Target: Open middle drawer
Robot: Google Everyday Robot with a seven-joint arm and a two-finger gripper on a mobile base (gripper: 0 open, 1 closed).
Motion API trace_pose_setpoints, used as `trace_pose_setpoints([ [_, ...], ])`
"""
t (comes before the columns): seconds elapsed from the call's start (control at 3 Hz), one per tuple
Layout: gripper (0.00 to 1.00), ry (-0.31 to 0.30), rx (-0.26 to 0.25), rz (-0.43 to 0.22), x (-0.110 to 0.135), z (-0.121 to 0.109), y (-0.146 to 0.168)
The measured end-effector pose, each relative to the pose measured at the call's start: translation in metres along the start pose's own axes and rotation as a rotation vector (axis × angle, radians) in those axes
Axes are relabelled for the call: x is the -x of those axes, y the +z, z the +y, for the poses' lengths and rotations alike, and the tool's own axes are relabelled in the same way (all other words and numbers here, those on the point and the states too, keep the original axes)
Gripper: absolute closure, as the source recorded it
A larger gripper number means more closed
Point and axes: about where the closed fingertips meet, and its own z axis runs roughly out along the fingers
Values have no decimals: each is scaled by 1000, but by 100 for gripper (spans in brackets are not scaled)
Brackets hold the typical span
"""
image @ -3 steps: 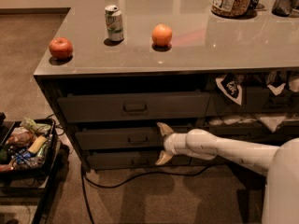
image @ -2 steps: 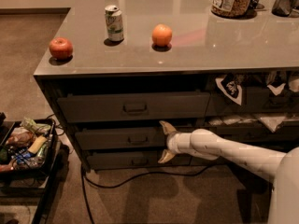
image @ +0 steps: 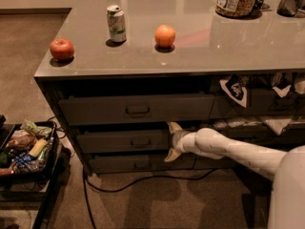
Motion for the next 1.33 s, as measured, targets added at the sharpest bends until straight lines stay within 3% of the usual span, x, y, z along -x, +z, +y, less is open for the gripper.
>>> trace_pose_setpoints([
  [0.33, 0, -2, 20, 35, -8, -3, 7],
  [0.67, 0, 70, 44, 60, -40, 9, 32],
  [1.0, 1, 70, 44, 60, -40, 9, 32],
  [1.33, 10, 70, 44, 60, -40, 9, 32],
])
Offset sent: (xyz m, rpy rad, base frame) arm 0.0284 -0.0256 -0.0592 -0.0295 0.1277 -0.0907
